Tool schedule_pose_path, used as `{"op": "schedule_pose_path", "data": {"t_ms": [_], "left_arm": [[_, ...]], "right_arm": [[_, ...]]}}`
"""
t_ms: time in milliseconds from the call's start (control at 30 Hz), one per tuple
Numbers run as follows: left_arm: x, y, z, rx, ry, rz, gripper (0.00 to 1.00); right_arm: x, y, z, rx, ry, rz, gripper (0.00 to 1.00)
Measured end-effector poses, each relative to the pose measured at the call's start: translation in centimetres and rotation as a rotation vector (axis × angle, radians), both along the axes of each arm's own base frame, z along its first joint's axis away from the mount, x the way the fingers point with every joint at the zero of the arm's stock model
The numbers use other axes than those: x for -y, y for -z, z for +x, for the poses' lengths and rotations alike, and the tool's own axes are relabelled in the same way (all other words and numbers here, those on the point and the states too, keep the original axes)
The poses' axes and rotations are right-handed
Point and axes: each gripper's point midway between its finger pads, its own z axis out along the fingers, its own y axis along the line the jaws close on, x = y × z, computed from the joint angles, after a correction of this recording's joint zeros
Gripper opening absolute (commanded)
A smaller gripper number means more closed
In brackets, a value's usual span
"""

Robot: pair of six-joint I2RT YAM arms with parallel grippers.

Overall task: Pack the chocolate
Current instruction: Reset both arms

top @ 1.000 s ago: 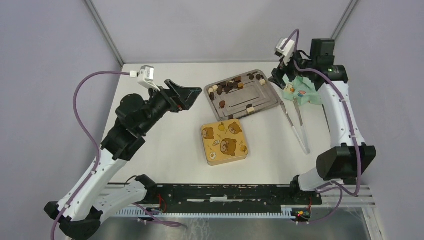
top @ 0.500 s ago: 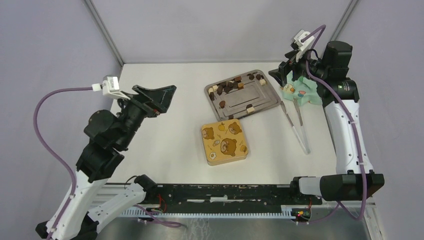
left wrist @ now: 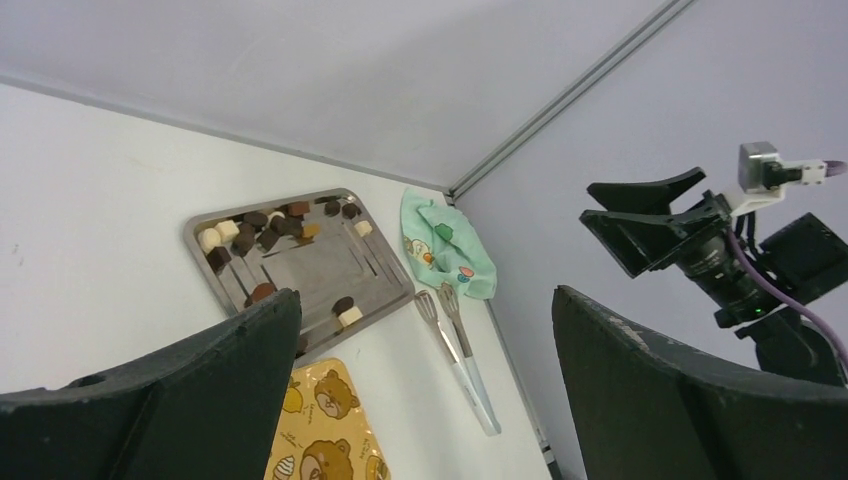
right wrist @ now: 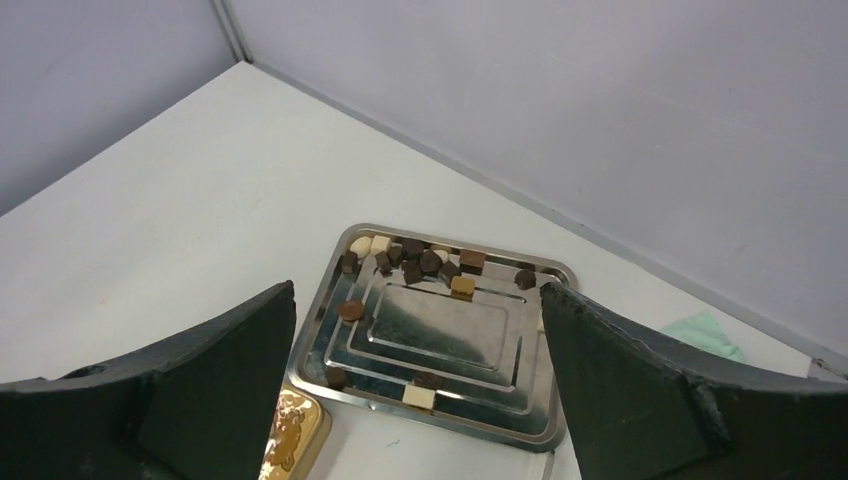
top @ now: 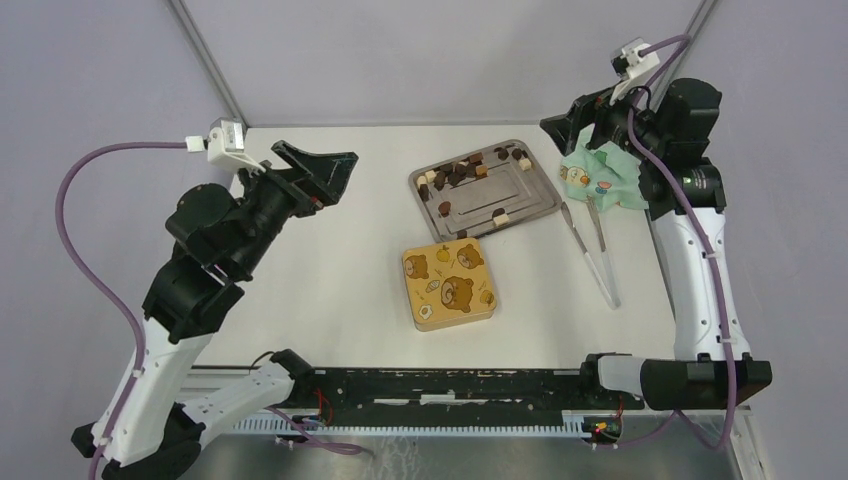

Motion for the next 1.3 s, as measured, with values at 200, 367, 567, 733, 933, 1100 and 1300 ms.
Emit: {"op": "schedule_pose_path", "data": {"t_ms": [200,367,567,733,933,1100,1300], "left_arm": [[-0.2,-0.4,0.0,-0.003,-0.006,0.040,1.00],[-1.0,-0.6,-0.6,0.004,-0.019,0.045,1.00],[-2.2,-1.6,-1.7,0.039,-0.043,0.020,1.00],[-2.8,-2.0,-2.2,0.053,-0.051,0.009,1.00],[-2.7,-1.8,-2.0,0.049,-0.052,0.012,1.00],[-2.8,-1.5,-2.0,0.044,-0.057,0.015,1.00],[-2.8,-1.2,-1.9,0.038,-0.062,0.019,1.00]], "right_arm": [[0.9,-2.1,0.1,0.030,0.082,0.042,0.98],[1.3,-2.3,0.3,0.034,0.109,0.049,0.98],[1.6,-2.4,0.5,0.037,0.131,0.048,0.98],[1.7,-2.4,0.6,0.039,0.132,0.048,0.98],[1.7,-2.4,0.6,0.039,0.135,0.048,0.98],[1.9,-2.4,0.7,0.040,0.149,0.046,0.98],[2.0,-2.5,0.8,0.043,0.154,0.046,0.98]]}}
